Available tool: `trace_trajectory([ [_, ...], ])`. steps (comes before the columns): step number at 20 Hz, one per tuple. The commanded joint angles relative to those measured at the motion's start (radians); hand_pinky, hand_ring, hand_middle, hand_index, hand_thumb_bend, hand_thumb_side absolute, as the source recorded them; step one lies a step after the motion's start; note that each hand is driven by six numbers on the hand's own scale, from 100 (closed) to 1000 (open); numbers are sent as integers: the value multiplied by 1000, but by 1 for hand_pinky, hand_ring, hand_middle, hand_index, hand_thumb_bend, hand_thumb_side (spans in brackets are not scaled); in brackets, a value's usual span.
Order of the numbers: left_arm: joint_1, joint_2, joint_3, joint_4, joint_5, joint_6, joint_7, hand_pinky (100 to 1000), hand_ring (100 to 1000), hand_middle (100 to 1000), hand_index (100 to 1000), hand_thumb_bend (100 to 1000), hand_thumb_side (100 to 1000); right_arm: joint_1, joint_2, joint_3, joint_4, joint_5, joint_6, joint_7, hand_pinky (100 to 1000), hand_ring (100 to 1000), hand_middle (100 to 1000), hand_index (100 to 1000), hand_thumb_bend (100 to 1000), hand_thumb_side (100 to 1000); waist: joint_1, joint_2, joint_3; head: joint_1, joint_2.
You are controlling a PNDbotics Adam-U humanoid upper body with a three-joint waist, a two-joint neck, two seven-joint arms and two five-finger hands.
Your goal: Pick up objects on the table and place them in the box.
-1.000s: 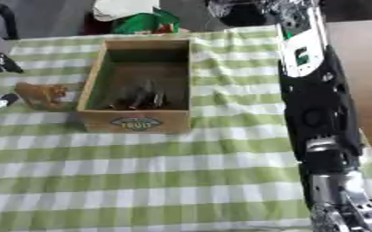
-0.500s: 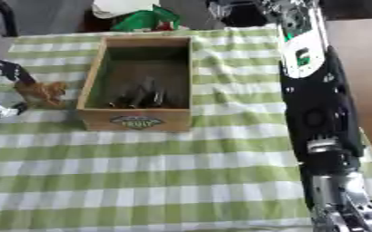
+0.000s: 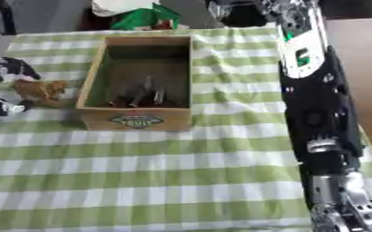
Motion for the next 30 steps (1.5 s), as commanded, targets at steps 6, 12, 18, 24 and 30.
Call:
trace_trajectory([
  [6, -26, -9, -16, 44, -131, -35, 112, 808, 793, 692, 780, 229, 100, -18, -9, -3, -13, -7, -3, 4, 838, 727, 719, 856, 100, 202, 1, -10, -6, 2, 0],
  [12, -27, -28, -10, 91, -198, -63, 140, 758, 708, 611, 726, 188, 100, -17, 3, -6, -16, 1, 0, 5, 838, 727, 718, 854, 100, 203, 1, -9, -6, 0, 0],
  [18, -29, -29, 1, 102, -227, -38, 192, 589, 440, 435, 613, 100, 104, -16, 12, -10, -19, 12, 3, 6, 838, 727, 717, 854, 100, 204, 1, -9, -6, 0, -2],
  [24, -30, -29, 19, 116, -226, -13, 256, 462, 249, 223, 416, 100, 171, -16, 13, -13, -18, 16, 6, 4, 838, 727, 716, 853, 100, 206, -1, -10, -6, -1, -2],
  [30, -29, -26, 59, 95, -154, 42, 321, 380, 142, 107, 308, 100, 206, -14, 14, -16, -18, 17, 9, 2, 838, 727, 716, 852, 100, 206, -3, -13, -3, -4, -1],
])
